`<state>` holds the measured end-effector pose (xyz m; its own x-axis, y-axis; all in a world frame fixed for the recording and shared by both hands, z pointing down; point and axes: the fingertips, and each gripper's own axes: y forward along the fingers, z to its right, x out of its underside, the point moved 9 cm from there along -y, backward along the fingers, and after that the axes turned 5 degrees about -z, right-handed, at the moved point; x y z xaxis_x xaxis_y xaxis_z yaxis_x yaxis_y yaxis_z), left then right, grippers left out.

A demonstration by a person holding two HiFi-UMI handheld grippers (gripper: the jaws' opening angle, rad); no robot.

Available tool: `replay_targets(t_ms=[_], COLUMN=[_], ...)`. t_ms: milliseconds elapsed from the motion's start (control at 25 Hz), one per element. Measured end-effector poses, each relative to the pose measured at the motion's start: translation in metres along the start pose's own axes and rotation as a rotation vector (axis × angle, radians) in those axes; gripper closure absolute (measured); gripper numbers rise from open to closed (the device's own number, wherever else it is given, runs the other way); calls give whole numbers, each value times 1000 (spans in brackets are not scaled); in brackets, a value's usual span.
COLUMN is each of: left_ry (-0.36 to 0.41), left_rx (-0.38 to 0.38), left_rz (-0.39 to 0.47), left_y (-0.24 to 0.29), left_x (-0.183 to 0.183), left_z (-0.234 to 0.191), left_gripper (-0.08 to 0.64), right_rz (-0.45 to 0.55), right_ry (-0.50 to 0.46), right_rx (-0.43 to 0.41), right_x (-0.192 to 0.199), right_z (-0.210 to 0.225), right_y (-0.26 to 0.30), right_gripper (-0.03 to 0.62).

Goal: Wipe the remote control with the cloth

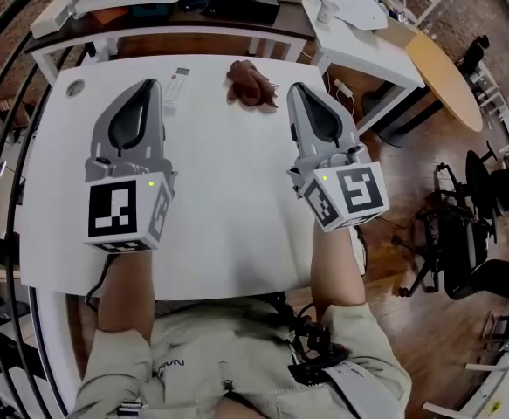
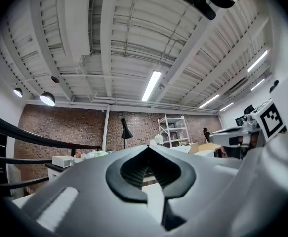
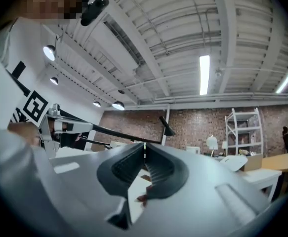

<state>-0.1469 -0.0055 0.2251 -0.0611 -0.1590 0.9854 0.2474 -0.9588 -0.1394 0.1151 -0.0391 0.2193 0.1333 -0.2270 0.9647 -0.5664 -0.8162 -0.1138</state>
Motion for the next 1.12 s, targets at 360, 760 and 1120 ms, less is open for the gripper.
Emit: replay_targets(t_ms=[360,760,1120], left_ry=[-22,-98,-111], left_rx=[-7,62,39], left_rz=[19,-64,-98], left_y=[-80,-116,-116], left_x=[20,64,67], left_z=[31,64,59], left_gripper=[555,555,555], right_rz=[-46,-147,-178], right_ry=[1,52,67], right_rx=[-24,-17,35], right_x=[18,65,67], right_z=[-50,-81,-82], right_y=[-70,-102,-107], right_gripper=[588,589,591])
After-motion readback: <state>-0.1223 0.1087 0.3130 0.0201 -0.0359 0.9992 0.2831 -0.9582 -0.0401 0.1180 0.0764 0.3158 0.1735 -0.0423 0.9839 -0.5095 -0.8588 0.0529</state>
